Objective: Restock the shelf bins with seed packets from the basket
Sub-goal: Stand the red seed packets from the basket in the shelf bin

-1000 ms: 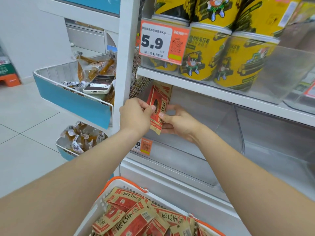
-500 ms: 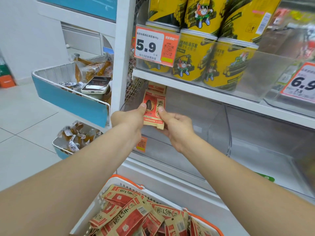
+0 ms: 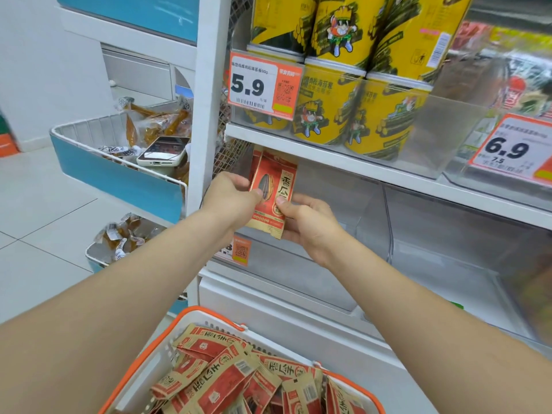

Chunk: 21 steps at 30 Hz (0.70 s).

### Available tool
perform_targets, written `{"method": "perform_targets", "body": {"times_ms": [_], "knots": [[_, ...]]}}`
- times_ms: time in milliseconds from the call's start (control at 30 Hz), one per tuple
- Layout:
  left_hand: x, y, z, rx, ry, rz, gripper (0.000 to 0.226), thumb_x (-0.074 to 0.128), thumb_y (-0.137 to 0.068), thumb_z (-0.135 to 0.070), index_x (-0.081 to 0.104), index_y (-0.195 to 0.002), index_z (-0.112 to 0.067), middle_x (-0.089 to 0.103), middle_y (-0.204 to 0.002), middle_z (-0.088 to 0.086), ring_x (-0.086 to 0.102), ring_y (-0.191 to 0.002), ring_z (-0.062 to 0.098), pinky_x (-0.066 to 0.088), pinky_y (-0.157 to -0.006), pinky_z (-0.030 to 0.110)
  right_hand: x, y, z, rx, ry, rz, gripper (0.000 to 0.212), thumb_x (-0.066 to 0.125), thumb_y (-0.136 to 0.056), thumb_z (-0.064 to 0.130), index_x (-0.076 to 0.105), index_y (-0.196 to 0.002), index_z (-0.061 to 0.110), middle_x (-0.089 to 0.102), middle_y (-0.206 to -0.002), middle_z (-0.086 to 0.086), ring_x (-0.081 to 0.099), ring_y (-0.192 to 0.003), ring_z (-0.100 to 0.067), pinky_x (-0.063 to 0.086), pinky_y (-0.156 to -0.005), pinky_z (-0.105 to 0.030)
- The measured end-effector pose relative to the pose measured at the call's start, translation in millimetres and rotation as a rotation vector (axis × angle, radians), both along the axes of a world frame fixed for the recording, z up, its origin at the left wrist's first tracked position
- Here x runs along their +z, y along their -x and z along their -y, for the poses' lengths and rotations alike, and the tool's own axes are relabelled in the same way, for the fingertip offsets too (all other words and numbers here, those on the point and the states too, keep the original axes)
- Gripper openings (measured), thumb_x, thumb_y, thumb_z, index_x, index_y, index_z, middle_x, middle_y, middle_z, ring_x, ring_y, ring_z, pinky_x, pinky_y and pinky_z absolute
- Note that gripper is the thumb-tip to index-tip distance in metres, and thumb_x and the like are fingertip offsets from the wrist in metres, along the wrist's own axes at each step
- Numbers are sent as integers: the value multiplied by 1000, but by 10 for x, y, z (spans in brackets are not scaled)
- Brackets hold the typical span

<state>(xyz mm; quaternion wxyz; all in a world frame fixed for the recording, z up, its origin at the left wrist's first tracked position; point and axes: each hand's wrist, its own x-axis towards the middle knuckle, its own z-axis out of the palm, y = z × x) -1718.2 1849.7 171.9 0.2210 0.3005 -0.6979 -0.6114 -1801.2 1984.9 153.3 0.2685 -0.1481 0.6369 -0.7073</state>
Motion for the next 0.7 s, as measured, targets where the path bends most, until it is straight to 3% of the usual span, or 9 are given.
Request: {"method": "perform_targets", "body": {"times_ms": [67, 167, 233, 300, 367, 400, 467, 600, 700], "knots": [[-15, -15, 30, -41, -77, -33, 37, 74, -98, -34, 67, -127, -12, 76, -113, 10, 76, -96, 28, 64, -82, 44, 14, 13, -1, 89, -57, -67, 29, 64, -104, 12, 63, -132, 5, 77, -114, -21, 77, -99, -34, 64, -73, -36], [-1, -52, 56, -60, -208, -89, 21, 72, -100, -25, 77, -114, -9, 80, -91, 11, 78, -71, 23, 62, -55, 35, 14, 44, 19, 175, -110, -110, 27, 61, -105, 13, 61, -132, 9, 76, -115, -21, 77, -99, -34, 64, -82, -41], [9, -59, 99, -59, -223, -101, 20, 74, -99, -24, 77, -111, -8, 80, -89, 11, 78, -72, 26, 64, -59, 39, 7, 83, 38, 211, -143, -141, 26, 61, -106, 15, 58, -132, 11, 76, -115, -20, 76, -103, -36, 64, -85, -44], [-24, -32, 166, -84, 9, -8, 17, 73, -100, -28, 74, -97, -11, 78, -90, 10, 77, -79, 28, 64, -74, 42, -3, 123, 73, 201, -164, -172, 25, 61, -106, 14, 56, -130, 13, 77, -113, -19, 77, -95, -31, 65, -77, -39], [-74, -17, 216, -148, 425, 163, 23, 72, -99, -29, 62, -83, -17, 70, -85, 7, 69, -82, 28, 56, -74, 37, -42, 190, 147, 102, -218, -237, 26, 61, -105, 12, 52, -130, 15, 77, -108, -17, 76, -83, -24, 64, -65, -33], [-94, -21, 222, -183, 616, 237, 27, 72, -98, -28, 57, -78, -17, 63, -80, 6, 65, -82, 30, 50, -71, 36, -86, 252, 192, 33, -267, -289, 26, 63, -104, 11, 51, -127, 17, 76, -106, -15, 75, -80, -22, 64, -63, -34], [-142, -31, 246, -310, 837, 339, 32, 70, -96, -32, 56, -72, -17, 59, -75, 5, 65, -83, 34, 48, -71, 37, -189, 378, 300, -102, -373, -401, 26, 68, -101, 14, 51, -118, 24, 75, -105, -13, 75, -84, -27, 65, -74, -47], [-190, -74, 222, -660, 932, 463, 56, 52, -100, -63, 74, -83, -15, 71, -79, 4, 64, -82, 23, 49, -74, 33, -336, 561, 541, -226, -555, -573, 24, 69, -93, 16, 52, -106, 28, 75, -100, -4, 72, -94, -30, 60, -87, -49], [-176, -92, 173, -807, 919, 553, 65, 38, -106, -64, 64, -72, -16, 68, -72, -4, 55, -72, 7, 40, -70, 31, -380, 672, 733, -285, -588, -601, 22, 63, -93, 11, 50, -105, 24, 71, -100, -3, 69, -98, -32, 57, -86, -44]]}}
